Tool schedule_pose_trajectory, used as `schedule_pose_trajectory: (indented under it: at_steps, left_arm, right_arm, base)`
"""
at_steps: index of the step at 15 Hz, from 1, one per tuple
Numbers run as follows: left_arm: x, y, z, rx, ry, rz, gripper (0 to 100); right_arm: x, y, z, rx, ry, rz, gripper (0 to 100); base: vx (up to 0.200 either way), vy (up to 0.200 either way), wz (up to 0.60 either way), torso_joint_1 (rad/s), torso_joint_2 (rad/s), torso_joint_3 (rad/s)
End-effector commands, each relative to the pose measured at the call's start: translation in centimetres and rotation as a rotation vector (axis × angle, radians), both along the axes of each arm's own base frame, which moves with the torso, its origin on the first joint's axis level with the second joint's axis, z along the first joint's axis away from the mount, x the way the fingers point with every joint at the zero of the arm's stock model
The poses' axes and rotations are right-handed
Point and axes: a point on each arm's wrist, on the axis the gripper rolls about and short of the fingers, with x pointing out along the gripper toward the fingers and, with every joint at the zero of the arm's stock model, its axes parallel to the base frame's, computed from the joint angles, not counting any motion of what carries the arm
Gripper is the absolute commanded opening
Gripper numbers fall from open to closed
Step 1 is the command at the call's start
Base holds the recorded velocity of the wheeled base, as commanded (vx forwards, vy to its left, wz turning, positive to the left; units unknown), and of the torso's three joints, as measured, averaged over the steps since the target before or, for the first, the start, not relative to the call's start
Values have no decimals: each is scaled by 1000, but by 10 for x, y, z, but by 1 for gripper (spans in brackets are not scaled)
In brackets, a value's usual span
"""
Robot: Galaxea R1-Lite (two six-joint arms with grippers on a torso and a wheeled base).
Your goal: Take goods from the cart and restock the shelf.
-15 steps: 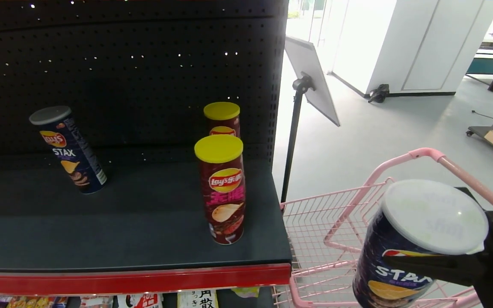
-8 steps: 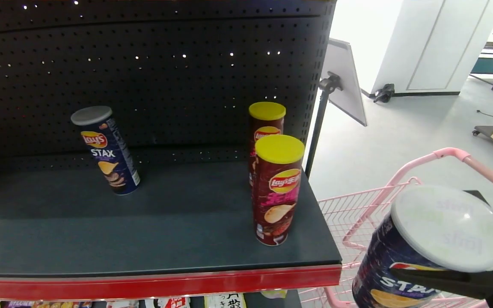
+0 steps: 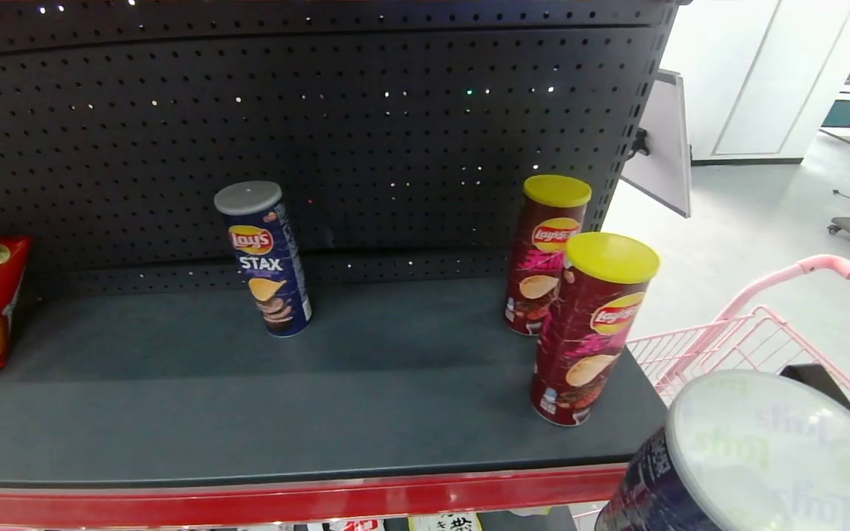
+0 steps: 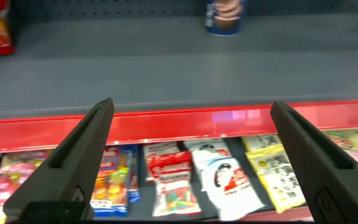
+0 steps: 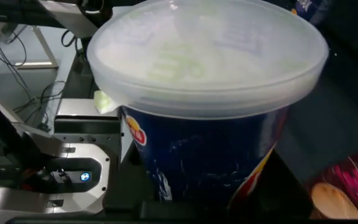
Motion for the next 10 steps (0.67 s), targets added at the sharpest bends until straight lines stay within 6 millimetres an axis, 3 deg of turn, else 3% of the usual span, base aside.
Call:
schedule_pose_trajectory:
  at_steps: [1,5,10]
  left_arm:
    - [0,0,0,0,1,0,100]
    - [0,0,0,0,0,0,100]
    - [0,0,0,0,0,0,100]
  right_arm:
    - [3,8,-3,-15,16,21,0]
    - [8,29,-2,-37,24,65,0]
    - [13,38,-6,-54,43,81,0]
  base:
    - [0,200,0,-2,-2,2]
    - [0,200,0,2,4,1]
    - [0,200,0,5,1,0]
